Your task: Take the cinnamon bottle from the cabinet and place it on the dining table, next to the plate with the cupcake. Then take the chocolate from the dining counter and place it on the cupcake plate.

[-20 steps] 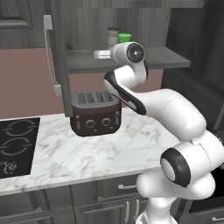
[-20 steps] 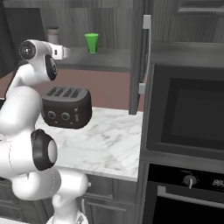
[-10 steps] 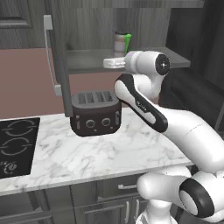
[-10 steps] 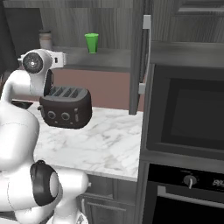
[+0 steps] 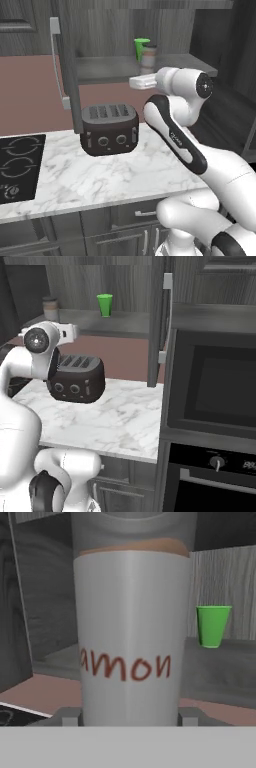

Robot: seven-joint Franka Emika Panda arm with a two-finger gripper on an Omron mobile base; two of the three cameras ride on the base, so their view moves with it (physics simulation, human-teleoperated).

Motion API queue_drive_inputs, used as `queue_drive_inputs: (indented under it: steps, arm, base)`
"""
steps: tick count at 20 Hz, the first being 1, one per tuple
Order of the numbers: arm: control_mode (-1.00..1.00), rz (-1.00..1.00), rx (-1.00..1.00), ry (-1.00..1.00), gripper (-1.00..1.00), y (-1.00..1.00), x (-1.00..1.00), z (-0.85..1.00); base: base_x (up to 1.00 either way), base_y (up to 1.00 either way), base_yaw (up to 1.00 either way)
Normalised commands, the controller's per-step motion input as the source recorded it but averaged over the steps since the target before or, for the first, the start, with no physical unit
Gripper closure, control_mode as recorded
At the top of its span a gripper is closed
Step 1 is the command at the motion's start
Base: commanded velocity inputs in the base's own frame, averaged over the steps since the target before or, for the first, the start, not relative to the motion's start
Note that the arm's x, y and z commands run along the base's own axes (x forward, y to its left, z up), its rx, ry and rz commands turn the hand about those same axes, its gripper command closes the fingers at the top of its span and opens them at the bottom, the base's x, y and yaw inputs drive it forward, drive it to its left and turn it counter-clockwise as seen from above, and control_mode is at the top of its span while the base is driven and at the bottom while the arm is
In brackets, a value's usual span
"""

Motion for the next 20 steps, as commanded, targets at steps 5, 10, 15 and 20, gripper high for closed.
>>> queue_drive_inputs:
  steps: [5,10,15,20]
  arm:
    - [-1.0,0.04,-0.01,0.0,1.0,-0.21,-0.71,0.07]
    - [-1.0,0.06,0.0,0.0,1.0,-0.07,-0.47,0.01]
    - [1.0,0.0,0.0,0.0,1.0,0.0,0.0,0.0]
    - [1.0,0.0,0.0,0.0,1.0,0.0,0.0,0.0]
  base:
    - [0.0,0.0,0.0]
    - [0.0,0.0,0.0]
    - [0.0,0.0,0.0]
    - [-0.4,-0.01,0.03]
